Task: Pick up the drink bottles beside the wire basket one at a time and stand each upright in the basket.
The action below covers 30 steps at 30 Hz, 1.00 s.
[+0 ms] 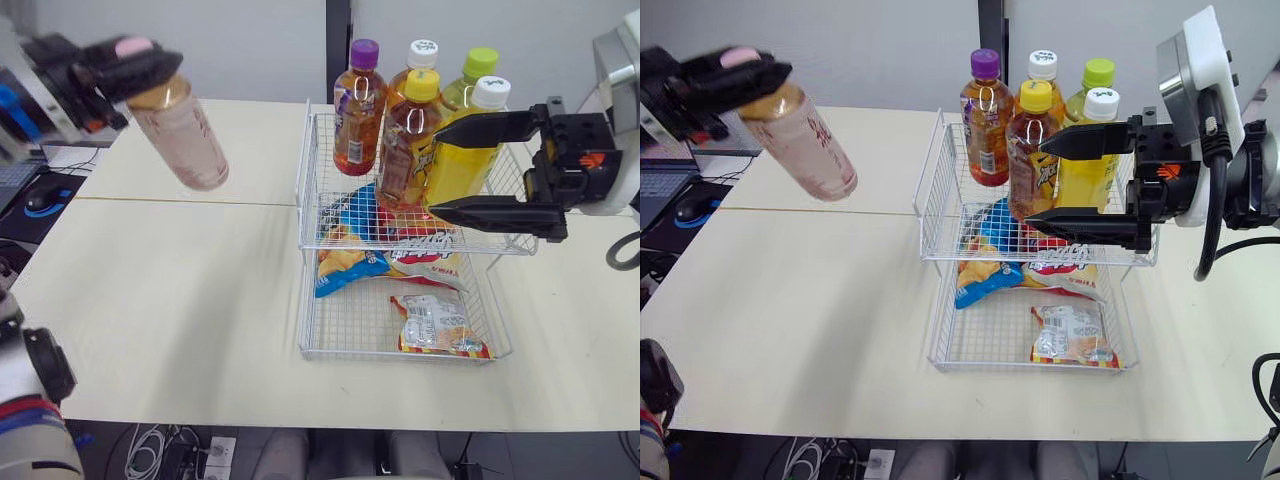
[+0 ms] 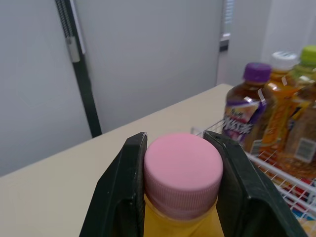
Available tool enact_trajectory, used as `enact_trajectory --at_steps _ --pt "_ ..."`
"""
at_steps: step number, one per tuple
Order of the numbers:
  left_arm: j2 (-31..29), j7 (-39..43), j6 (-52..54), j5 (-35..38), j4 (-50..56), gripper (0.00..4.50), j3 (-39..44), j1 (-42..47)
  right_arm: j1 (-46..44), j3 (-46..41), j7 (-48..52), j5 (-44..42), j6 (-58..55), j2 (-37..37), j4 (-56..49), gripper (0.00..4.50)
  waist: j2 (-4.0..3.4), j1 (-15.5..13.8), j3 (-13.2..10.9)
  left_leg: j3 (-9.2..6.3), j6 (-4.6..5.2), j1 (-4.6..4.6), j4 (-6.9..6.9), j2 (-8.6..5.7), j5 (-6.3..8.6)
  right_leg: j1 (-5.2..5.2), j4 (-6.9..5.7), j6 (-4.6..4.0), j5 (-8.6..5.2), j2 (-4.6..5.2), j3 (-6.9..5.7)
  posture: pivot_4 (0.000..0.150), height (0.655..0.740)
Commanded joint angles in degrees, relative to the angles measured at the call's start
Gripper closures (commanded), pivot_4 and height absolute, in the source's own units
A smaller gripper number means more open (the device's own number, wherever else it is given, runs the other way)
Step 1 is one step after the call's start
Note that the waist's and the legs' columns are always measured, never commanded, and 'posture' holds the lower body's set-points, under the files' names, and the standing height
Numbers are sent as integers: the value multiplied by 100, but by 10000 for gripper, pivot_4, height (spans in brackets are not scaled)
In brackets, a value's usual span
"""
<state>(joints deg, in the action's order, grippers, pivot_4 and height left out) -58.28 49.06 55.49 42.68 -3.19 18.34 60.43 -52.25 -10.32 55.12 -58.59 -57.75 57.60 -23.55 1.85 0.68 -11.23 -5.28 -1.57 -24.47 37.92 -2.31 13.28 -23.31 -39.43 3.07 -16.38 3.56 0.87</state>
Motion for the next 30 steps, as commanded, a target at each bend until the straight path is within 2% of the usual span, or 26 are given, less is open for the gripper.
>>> enact_trajectory --at_steps 1,7,13,19,30 --pt "-172 319 196 259 -328 31073 -55 904 27 -365 -25 -147 28 178 -88 0 0 24 0 1 0 0 -2 0 0 0 1 0 0 -1 1 1500 7400" --pt "131 885 394 111 -1065 31073 -821 2412 234 -644 -29 -363 -50 464 -108 0 -1 85 -1 3 0 0 1 0 0 0 -4 1 -1 -5 3 1500 7400" --pt "615 1335 486 -20 -1619 31073 -1324 3209 436 -800 -120 -579 -59 571 -195 0 -2 124 -2 17 0 0 -1 3 0 -2 -10 1 -1 -8 8 1500 7400" --pt "1101 1673 105 -427 -1824 31073 -1711 3193 572 -908 -266 -746 -52 623 -271 0 -3 128 -2 18 0 0 0 4 0 -8 -14 1 -1 -8 16 1500 7400" --pt "1925 1651 -523 -890 -1784 31073 -1785 2708 909 -1204 -635 -1091 -51 762 -455 0 -3 115 -3 12 0 -6 2 3 0 -13 -14 1 -1 -5 17 1500 7400"
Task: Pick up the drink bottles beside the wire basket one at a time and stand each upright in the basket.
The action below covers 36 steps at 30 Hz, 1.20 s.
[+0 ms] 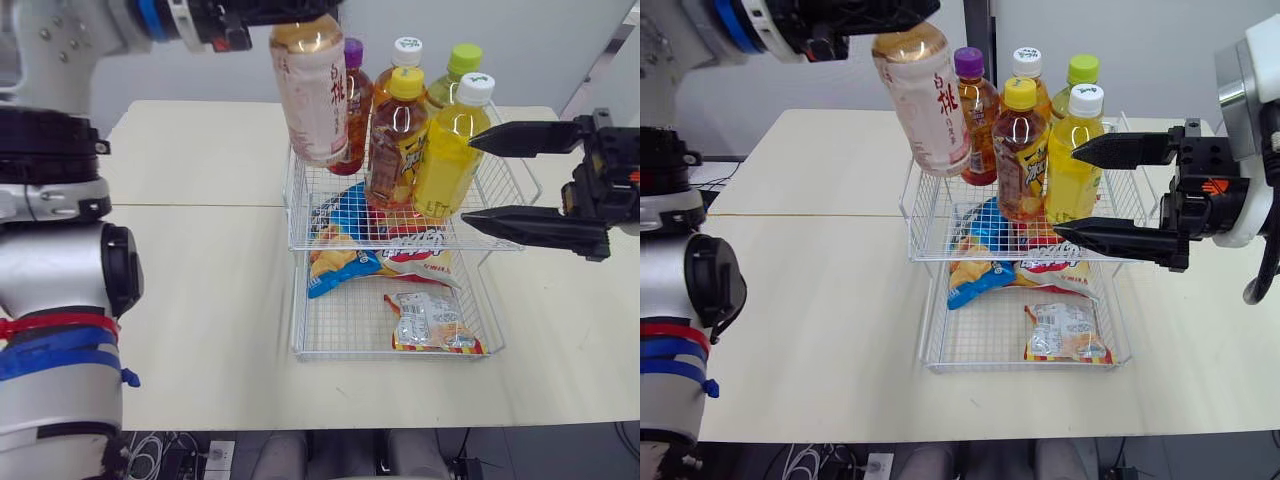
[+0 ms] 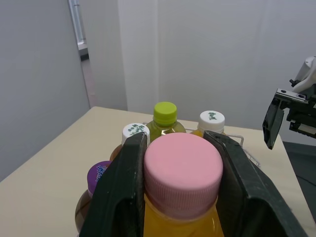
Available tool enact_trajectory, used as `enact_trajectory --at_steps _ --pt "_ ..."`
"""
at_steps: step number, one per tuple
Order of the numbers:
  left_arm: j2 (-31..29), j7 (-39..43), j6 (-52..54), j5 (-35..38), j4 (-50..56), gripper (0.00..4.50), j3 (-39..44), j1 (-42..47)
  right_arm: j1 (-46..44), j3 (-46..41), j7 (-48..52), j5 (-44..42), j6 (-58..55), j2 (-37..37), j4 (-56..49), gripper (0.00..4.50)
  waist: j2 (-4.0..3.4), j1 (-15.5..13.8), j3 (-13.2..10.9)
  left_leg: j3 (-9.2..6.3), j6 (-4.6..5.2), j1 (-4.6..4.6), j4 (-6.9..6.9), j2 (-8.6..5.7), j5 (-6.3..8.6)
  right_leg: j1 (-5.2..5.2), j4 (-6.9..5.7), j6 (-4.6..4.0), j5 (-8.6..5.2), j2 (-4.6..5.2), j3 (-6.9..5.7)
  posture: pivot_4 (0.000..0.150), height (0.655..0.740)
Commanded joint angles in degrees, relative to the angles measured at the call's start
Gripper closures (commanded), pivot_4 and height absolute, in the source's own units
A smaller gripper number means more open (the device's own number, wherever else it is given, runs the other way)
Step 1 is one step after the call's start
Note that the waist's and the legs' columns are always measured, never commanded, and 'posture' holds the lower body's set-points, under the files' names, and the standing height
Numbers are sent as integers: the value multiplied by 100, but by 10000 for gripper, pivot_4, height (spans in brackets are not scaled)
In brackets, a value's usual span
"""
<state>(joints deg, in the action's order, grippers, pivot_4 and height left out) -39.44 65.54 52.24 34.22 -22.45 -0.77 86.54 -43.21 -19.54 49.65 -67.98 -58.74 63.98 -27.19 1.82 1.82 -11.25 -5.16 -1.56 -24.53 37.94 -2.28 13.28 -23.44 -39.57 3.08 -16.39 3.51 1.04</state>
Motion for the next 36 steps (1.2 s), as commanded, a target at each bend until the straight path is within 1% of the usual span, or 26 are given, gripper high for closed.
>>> enact_trajectory --at_steps 1,7,13,17,23,25,28,32,33,36 --pt "67 31 -234 -96 165 31073 92 58 23 -291 -110 -172 55 133 -97 0 0 2 0 0 0 0 0 0 0 0 0 0 0 0 -1 1500 7400" --pt "425 -83 -283 -241 320 31073 0 -306 130 -366 -264 -255 104 152 -136 0 0 -5 0 0 0 0 2 -1 0 1 -3 0 0 0 0 1500 7400" --pt "623 -197 -405 -437 607 31073 -127 -667 155 -390 -350 -320 114 190 -154 0 0 -2 0 -1 0 -3 1 0 0 -2 -1 0 0 0 -1 1500 7400" --pt "764 -346 -587 -613 477 31073 -125 -699 174 -441 -411 -177 179 278 -86 0 0 -14 0 -1 0 -3 3 -1 0 -1 -3 0 0 1 -1 1500 7400" --pt "808 -234 -414 -554 488 31073 -100 -683 175 -531 -236 312 402 619 187 0 0 -15 0 1 0 -3 3 -3 0 0 -1 0 0 2 -1 1500 7400" --pt "806 -190 -480 -586 449 23931 -111 -672 200 -534 -155 416 455 691 224 0 0 -14 0 1 0 -2 3 -2 0 0 -2 0 0 1 -1 1500 7400" --pt "803 -118 -525 -562 427 15378 -76 -629 207 -528 -91 481 499 701 255 0 0 -13 0 2 0 -2 3 -2 0 0 -2 0 0 1 -1 1500 7400" --pt "698 -35 -593 -588 404 2534 -23 -512 242 -570 -46 569 521 716 270 0 0 -8 0 1 0 -2 2 -2 0 0 -3 0 0 1 -2 1500 7400" --pt "650 9 -587 -576 422 366 -9 -488 252 -585 -39 580 524 717 270 0 0 -9 0 1 0 -2 2 -2 0 0 -3 0 0 1 -2 1500 7400" --pt "482 117 -482 -451 494 366 109 -374 304 -623 -25 652 567 719 283 0 0 -3 0 2 0 -2 2 -1 0 0 -3 0 0 0 -1 1500 7400"
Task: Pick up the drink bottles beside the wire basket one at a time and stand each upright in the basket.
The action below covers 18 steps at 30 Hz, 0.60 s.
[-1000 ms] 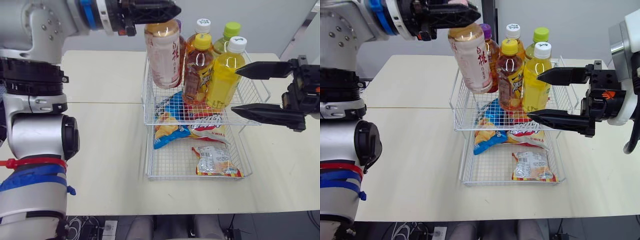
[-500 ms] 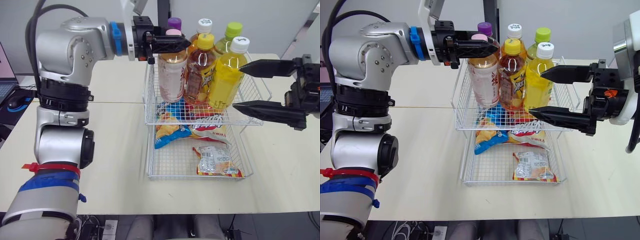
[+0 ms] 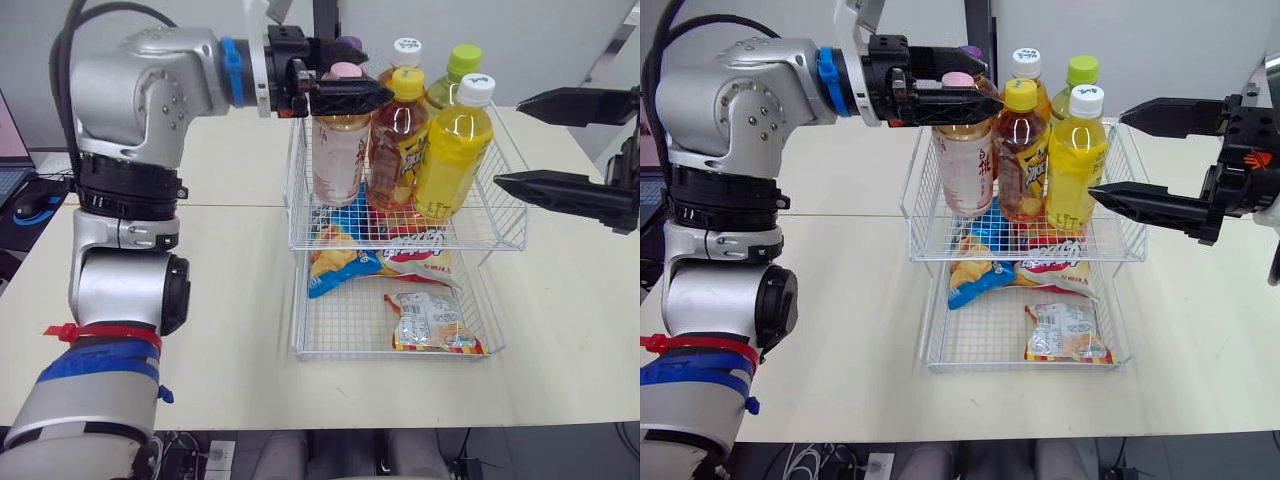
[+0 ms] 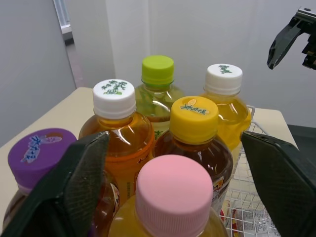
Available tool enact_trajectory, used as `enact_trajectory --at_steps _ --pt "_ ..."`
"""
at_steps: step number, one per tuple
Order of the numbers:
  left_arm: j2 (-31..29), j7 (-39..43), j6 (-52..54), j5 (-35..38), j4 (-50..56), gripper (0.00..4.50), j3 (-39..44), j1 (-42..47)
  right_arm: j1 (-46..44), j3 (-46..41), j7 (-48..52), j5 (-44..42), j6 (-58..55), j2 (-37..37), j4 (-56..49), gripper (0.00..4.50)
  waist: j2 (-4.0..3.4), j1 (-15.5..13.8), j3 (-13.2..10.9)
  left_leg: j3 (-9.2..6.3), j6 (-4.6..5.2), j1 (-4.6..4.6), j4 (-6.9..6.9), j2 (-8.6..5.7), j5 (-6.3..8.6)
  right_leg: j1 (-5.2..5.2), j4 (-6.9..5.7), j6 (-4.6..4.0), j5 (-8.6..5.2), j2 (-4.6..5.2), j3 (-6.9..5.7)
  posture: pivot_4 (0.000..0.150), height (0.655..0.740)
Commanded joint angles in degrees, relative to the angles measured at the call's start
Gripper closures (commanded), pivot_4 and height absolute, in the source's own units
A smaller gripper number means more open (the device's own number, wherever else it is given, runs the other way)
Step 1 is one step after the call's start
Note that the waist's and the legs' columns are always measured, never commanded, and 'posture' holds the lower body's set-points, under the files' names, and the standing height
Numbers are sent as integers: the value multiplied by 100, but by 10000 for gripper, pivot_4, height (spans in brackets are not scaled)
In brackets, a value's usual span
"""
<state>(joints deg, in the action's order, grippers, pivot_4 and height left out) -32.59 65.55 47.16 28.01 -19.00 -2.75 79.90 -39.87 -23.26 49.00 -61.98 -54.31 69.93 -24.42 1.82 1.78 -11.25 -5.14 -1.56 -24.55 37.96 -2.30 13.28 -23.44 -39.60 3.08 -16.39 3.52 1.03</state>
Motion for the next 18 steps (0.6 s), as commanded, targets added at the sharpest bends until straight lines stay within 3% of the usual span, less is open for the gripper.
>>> enact_trajectory --at_steps 1,10,18 --pt "-229 134 54 199 159 366 333 311 -13 -256 49 69 139 122 8 0 0 2 0 0 0 0 0 0 0 0 -1 0 0 0 0 1500 7400" --pt "-1444 225 781 560 648 366 886 127 2 -117 357 497 519 145 191 0 -1 20 0 0 0 3 -1 2 0 -1 -3 0 0 -2 0 1500 7400" --pt "-2275 -853 274 75 1539 366 1668 -1721 102 3 602 1185 1348 -180 572 0 -5 4 3 2 -1 15 2 3 0 7 -10 0 0 -1 8 1500 7400"
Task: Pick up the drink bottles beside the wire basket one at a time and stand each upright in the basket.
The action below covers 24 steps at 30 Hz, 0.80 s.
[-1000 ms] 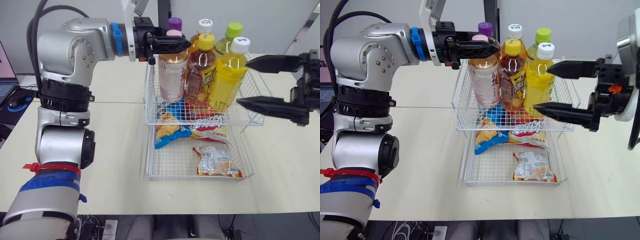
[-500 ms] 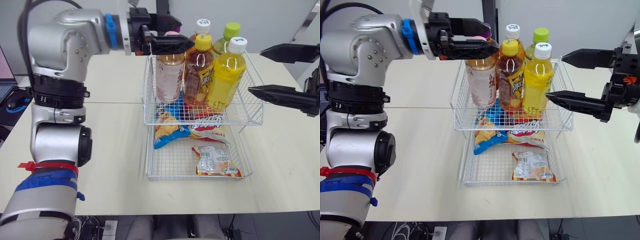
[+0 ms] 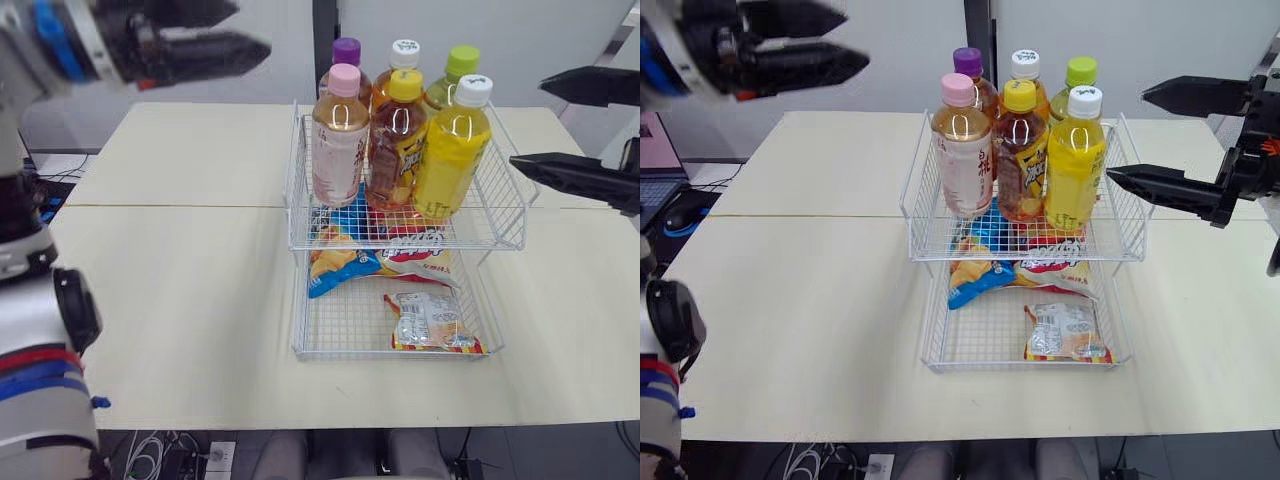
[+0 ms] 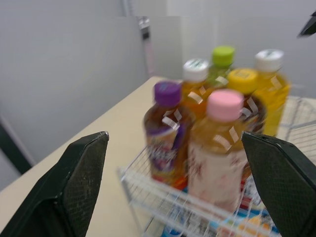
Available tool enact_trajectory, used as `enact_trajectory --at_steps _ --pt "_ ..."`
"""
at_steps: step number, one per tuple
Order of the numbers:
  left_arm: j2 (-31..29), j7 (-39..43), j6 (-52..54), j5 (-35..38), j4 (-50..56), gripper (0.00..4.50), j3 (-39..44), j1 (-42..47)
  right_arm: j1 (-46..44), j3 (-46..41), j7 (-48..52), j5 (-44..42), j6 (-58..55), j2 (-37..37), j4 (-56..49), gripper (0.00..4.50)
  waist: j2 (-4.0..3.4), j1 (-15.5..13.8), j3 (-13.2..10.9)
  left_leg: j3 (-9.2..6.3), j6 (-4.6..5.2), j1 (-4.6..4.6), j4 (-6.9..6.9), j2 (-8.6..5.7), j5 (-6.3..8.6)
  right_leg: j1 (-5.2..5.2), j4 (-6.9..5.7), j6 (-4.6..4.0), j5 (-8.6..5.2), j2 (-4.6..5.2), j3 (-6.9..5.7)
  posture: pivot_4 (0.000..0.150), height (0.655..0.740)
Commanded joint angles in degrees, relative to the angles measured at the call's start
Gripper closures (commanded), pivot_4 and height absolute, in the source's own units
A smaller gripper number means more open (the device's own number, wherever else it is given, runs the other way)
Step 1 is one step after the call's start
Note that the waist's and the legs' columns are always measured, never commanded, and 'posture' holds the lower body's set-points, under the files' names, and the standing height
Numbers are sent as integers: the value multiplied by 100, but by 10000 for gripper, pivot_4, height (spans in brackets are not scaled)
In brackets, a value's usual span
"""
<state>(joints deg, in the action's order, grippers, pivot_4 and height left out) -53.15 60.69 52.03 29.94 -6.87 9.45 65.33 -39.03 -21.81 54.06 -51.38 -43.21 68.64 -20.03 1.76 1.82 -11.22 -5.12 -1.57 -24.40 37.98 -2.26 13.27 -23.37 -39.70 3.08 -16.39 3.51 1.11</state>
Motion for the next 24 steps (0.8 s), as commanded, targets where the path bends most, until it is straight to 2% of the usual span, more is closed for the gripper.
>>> enact_trajectory --at_steps 1,6,11,14,17,21,24 --pt "-304 -389 -178 -45 468 366 635 -561 63 -208 97 57 208 -131 190 0 1 0 0 -1 0 -1 1 0 0 0 -1 0 0 0 -1 1500 7400" --pt "-606 -743 -342 -279 1213 366 1386 -2451 588 -622 327 316 577 -291 613 0 0 -5 0 7 1 -2 -7 1 1 -1 11 0 0 6 4 1500 7400" --pt "-347 -1343 -1111 -670 1198 366 1862 -3710 838 -1064 283 544 716 -313 1469 0 0 -34 0 7 1 5 -3 2 1 5 5 -2 1 7 2 1500 7400" --pt "-173 -1463 -1754 -916 1239 366 1888 -4430 1123 -1175 312 1022 1131 -312 1913 0 -1 -51 1 13 2 17 -6 0 1 17 11 -2 1 12 4 1500 7400" --pt "184 -1941 -2180 -1072 1207 366 1921 -4635 1479 -1197 216 1537 1645 -417 2177 0 -1 -64 1 19 2 22 -10 -1 1 17 11 -2 1 25 5 1500 7400" --pt "803 -2552 -2713 -1299 919 366 1913 -4932 2212 -1100 -179 2579 2882 -785 2738 0 2 -79 5 26 2 26 -10 -3 1 19 11 0 2 40 5 1500 7400" --pt "1032 -2793 -3021 -1442 831 366 1839 -5136 2361 -1088 -407 2848 3356 -1052 2946 0 1 -75 5 39 3 36 -16 -4 2 20 8 0 2 43 16 1500 7400"
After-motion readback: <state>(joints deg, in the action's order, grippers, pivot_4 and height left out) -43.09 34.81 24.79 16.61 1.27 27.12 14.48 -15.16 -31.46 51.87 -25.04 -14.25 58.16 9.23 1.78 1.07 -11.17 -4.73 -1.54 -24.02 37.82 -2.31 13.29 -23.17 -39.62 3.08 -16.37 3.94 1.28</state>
